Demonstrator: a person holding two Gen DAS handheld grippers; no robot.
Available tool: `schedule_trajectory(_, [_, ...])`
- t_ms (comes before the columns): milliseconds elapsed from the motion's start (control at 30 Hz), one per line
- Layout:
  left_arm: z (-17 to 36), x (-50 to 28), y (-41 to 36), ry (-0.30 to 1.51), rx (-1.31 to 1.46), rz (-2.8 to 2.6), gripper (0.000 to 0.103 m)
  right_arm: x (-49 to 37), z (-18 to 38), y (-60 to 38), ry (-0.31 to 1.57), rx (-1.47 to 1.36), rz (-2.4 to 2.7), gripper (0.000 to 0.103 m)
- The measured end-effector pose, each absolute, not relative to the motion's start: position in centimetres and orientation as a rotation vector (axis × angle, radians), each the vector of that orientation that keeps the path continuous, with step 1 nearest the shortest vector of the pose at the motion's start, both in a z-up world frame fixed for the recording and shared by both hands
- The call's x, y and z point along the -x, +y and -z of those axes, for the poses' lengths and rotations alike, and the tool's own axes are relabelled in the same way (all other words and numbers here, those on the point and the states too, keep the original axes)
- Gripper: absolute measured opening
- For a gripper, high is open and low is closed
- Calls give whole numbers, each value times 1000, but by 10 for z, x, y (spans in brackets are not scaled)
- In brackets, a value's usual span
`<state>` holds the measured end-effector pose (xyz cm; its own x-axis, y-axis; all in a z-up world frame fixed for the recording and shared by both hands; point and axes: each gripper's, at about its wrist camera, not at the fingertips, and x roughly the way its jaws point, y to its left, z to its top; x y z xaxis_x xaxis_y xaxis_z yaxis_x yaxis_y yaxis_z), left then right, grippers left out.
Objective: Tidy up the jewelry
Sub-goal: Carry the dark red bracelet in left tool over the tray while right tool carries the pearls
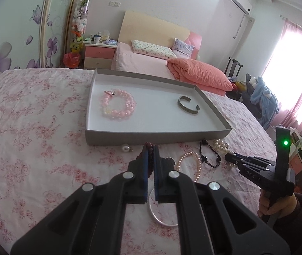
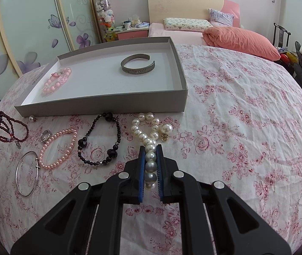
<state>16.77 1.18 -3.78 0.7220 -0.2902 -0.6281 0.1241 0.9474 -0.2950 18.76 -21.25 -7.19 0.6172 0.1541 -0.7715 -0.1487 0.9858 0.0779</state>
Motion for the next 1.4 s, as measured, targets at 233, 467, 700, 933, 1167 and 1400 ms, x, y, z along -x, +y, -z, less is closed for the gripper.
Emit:
schedule_trajectory(233, [32,-160,24,708,249,213,5,-179,61,-212,822,-14,-192,10])
schedule_trajectory(467, [31,-159,26,703,260,206,5,-171,30,-208,704,-39,-223,10])
schedule_trajectory(700, [22,-153,28,670,270,202,5,-157,-10,-207,573,-90,-266,10])
schedule_trajectory(933, [4,-140,25,608,271,202,5,-132,-37,-210,463,-130,-303,10])
schedule_trajectory(1167, [-17,-122,16,516,239,187,5,-109,-54,-203,359,-136,-320,10])
schedule_trajectory(1400, [-33,-110,2,437,182,139,5,-94,-62,-192,269,-84,-300,10])
